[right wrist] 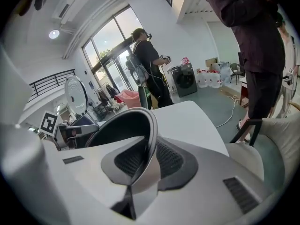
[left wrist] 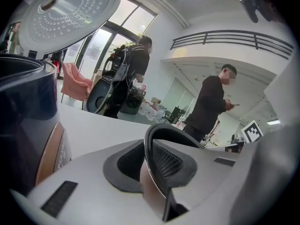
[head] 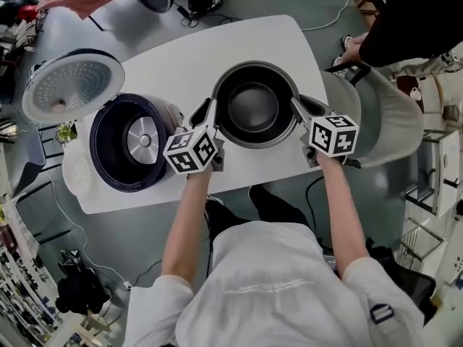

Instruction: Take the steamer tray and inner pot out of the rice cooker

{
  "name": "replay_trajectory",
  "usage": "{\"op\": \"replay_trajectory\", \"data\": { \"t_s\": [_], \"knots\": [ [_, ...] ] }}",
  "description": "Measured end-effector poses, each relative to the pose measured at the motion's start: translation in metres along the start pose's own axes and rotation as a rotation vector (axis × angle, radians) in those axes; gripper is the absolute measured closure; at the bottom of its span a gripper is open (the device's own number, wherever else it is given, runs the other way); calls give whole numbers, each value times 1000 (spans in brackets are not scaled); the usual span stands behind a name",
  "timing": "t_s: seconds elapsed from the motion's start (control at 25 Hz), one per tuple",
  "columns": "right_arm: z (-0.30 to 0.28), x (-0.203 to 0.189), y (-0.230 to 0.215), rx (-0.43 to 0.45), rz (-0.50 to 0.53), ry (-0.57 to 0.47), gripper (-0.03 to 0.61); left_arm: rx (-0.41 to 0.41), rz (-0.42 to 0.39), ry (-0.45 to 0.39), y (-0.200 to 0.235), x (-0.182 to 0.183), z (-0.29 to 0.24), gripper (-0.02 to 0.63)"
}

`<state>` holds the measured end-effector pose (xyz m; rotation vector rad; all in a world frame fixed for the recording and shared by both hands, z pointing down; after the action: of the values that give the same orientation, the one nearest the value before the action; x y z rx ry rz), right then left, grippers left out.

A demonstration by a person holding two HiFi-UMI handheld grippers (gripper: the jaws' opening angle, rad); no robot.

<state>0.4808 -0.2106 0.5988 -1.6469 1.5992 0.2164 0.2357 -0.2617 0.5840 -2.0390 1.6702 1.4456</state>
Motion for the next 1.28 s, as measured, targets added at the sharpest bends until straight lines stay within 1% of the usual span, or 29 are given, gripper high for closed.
{"op": "replay_trajectory", "data": {
  "t_s": [0.16, 0.32, 0.44, 0.52, 0.64, 0.76, 0.88, 1.0, 1.16, 1.28],
  "knots": [
    [-4, -1, -1, 7, -19, -16, 497, 3, 21, -8, 3, -1, -3, 546],
    [-7, 0, 0, 9, -2, -31, 488, 4, 5, 4, 6, -4, -4, 545],
    [-10, 1, 4, 4, 31, -29, 460, -9, -51, 15, 5, -5, -3, 531],
    [-10, 2, 5, -4, 39, -29, 428, -8, -97, 19, 5, -5, -2, 513],
    [-1, 1, 9, -30, 46, -46, 414, 11, -169, 21, 6, -7, 4, 469],
    [16, 1, 14, -78, 64, -77, 414, 9, -254, 14, 2, -7, 14, 468],
    [38, -5, 17, -135, 78, -103, 414, -19, -335, -16, -8, 0, 28, 468],
    [58, -10, 27, -176, 75, -140, 414, -74, -385, -56, -20, 9, 46, 468],
    [83, -7, 59, -201, 105, -189, 414, -144, -397, -97, -29, 23, 81, 472],
    [98, 6, 87, -207, 143, -241, 414, -184, -397, -130, -34, 39, 109, 483]
  ]
}}
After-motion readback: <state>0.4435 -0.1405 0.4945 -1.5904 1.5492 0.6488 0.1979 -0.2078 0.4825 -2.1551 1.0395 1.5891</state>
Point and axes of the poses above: the fingertips, and each gripper's own axes: z backward along the fingers, y to its left, x out of its top, the point moved 3 cm from there along z, backward along the fingers, and after that the axes turned 5 degrees about y, right-handed, at the moved point
